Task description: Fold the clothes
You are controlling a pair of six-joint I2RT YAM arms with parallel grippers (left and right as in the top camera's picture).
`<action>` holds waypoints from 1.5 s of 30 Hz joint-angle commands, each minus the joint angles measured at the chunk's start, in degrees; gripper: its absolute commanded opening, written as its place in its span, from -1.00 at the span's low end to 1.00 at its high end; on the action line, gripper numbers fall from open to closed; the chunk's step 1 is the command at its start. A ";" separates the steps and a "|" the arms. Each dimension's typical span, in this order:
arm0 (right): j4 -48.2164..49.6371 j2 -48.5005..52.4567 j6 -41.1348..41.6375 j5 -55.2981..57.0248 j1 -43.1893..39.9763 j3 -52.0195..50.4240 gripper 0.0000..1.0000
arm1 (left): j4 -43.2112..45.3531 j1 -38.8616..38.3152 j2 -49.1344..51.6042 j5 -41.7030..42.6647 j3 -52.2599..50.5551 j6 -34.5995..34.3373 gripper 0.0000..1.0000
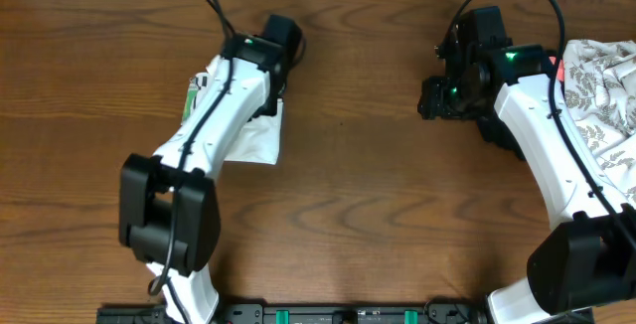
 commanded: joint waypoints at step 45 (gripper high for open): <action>-0.02 -0.31 -1.62 -0.04 0.24 0.37 0.14 | 10.67 11.96 -0.50 14.64 -0.28 -1.38 -0.22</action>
